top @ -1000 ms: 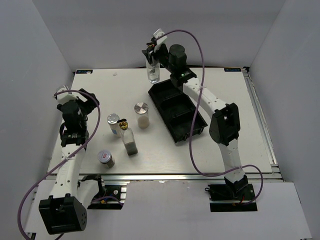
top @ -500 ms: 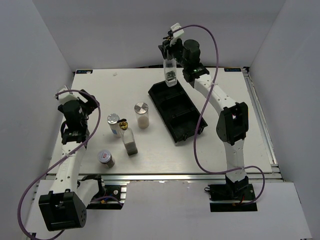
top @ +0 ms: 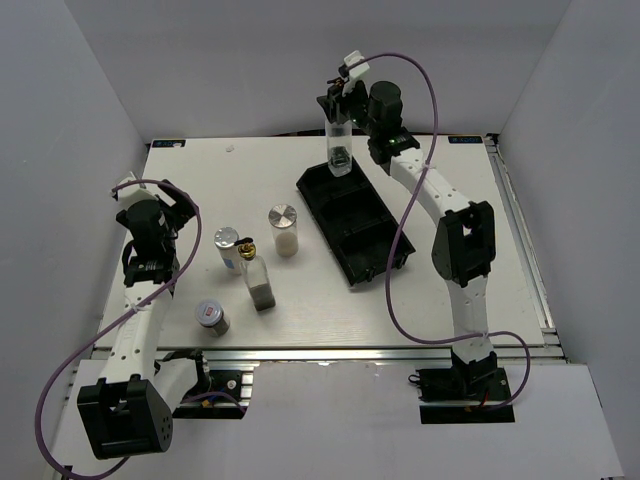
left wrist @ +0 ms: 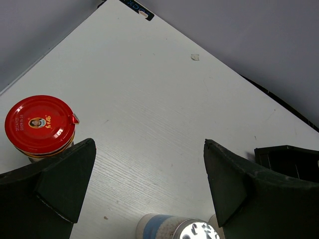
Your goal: Organize the condiment bottles
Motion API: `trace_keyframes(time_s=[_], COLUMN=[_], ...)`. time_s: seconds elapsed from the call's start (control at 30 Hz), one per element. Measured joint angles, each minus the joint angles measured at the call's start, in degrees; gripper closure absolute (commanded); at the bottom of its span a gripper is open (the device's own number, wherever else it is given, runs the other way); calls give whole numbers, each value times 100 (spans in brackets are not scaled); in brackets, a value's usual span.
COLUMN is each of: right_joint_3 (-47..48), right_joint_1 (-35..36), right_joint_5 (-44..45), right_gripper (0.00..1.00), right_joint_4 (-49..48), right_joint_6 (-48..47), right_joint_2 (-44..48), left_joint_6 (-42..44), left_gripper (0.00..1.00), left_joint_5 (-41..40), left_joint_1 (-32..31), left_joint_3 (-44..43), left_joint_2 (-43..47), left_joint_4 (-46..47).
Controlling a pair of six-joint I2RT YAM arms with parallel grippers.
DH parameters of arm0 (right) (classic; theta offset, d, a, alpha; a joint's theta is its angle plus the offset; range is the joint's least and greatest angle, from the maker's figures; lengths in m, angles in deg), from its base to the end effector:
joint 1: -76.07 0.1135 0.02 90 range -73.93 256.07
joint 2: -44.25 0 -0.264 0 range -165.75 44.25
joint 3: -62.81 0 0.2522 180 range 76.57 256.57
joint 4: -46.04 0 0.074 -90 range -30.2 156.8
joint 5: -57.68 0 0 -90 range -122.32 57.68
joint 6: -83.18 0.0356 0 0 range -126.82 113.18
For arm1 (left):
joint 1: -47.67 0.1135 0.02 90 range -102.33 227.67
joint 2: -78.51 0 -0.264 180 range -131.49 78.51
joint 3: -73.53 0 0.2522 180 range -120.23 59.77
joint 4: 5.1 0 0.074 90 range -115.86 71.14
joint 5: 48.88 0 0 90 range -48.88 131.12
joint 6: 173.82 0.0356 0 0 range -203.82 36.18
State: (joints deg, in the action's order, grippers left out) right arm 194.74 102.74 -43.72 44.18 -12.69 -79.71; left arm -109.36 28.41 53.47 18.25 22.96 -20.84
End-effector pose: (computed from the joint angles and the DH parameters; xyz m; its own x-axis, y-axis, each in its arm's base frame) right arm 0.4656 0.2417 0.3860 0.2146 -0.0044 -0.9767 -0.5952 0.7923 -0.1343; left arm 0.2254 0.0308 0.3000 -0.1144 -0.4344 -0.8935 -0.3971 0.8444 -0.3597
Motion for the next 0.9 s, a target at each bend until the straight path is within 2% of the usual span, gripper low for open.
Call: trace_keyframes(time_s=[0.3, 0.9], right_joint_3=[-389, -400], right_joint_1=[-175, -468], right_joint_5=[-420, -1257], right_gripper=[100, 100], right_joint_4=[-136, -490], right_joint_6=[98, 33], right_joint_2=[-59, -804], left_joint_6=[2, 7], left_gripper=[2, 2], left_joint_5=[-37, -50], left_joint_1=[0, 0], left_joint_3=[0, 0], left_joint_2=[4, 4], left_joint_4=[-22, -61])
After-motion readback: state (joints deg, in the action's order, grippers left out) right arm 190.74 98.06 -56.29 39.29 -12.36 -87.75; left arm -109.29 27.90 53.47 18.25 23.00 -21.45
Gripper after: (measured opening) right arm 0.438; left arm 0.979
